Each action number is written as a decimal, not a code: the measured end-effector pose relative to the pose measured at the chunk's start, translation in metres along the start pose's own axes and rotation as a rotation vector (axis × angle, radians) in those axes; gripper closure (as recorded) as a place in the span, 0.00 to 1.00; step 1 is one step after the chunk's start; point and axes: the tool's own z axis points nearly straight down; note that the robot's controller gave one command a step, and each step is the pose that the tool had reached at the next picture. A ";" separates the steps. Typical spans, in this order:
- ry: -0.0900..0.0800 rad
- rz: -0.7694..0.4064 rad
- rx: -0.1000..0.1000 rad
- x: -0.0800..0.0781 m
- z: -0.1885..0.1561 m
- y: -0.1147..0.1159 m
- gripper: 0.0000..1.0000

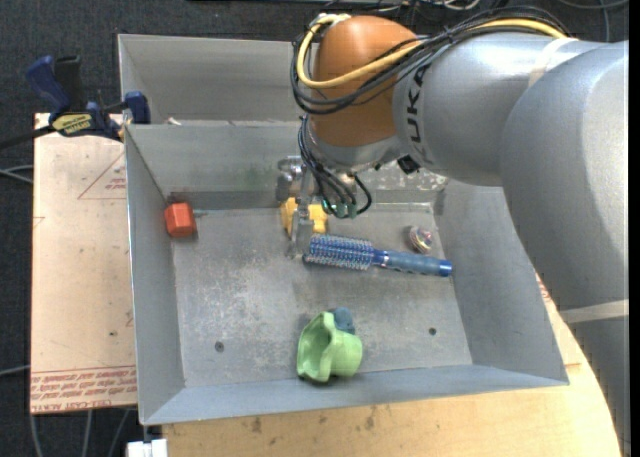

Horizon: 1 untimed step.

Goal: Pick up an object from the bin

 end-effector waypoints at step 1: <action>-0.006 -0.039 0.003 0.014 -0.005 -0.052 0.00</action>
Offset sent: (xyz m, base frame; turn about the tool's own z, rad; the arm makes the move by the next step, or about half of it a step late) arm -0.0135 -0.0486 0.0051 -0.0447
